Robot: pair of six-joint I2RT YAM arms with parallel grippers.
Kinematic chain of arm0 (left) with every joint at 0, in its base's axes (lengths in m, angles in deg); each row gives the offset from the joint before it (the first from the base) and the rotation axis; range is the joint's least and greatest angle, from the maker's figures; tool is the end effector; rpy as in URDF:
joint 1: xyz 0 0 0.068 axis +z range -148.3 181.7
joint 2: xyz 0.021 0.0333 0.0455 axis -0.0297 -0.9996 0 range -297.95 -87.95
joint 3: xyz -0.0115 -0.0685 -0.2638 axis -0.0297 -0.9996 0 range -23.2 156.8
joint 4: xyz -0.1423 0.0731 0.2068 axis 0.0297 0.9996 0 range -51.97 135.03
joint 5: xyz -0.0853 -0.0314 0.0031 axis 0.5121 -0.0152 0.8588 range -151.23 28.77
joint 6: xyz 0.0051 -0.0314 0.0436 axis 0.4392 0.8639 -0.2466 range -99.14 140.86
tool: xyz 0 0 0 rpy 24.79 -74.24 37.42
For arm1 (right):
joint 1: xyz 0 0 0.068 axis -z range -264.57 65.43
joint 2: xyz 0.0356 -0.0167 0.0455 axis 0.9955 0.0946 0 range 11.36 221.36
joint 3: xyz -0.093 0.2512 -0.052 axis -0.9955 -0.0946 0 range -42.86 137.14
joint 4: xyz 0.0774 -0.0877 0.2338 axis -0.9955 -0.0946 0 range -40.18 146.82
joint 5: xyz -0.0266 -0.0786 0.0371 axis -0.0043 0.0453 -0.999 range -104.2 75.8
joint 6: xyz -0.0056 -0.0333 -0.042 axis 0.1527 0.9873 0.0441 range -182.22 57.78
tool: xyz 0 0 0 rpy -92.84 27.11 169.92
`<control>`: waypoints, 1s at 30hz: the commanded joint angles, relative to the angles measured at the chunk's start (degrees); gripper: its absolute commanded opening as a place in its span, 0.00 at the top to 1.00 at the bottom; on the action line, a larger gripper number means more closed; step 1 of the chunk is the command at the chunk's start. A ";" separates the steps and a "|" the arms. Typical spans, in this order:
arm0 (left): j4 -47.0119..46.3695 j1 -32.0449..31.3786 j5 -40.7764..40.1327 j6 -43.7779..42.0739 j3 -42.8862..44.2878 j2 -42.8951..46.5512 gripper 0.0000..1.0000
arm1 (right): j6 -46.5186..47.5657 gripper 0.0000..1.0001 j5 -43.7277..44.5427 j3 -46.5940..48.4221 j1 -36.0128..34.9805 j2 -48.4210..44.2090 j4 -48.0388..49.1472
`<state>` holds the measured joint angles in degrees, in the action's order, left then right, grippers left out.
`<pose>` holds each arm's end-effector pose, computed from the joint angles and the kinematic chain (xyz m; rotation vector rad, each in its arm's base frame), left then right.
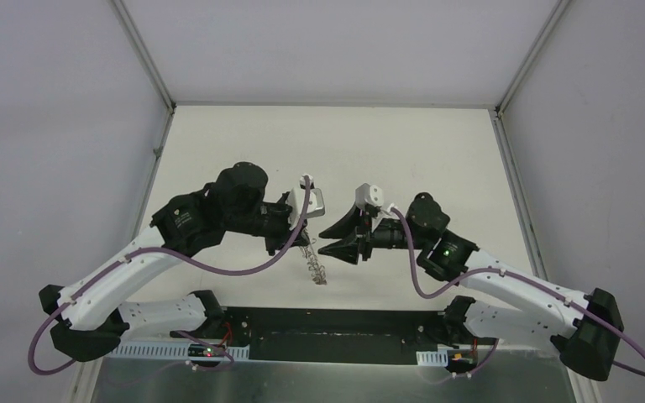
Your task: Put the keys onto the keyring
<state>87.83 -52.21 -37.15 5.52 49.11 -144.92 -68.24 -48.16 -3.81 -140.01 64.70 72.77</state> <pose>0.0969 -0.1575 0.3973 1.4674 1.6860 -0.8335 0.1074 0.1907 0.3259 -1.1409 1.2603 1.2787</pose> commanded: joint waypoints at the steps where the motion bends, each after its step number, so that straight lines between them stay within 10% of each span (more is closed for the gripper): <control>1: 5.99 0.33 1.24 -3.30 6.18 -2.26 1.00 | -1.96 0.59 -3.73 1.78 -0.28 2.90 6.00; 30: 7.70 0.37 4.37 -2.97 7.89 -5.70 1.00 | -2.67 0.81 -6.42 2.99 -0.43 8.85 8.22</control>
<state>97.05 -52.19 -34.97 3.03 54.58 -151.24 -70.32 -53.25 -3.55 -140.01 73.14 77.60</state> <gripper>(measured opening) 0.014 0.194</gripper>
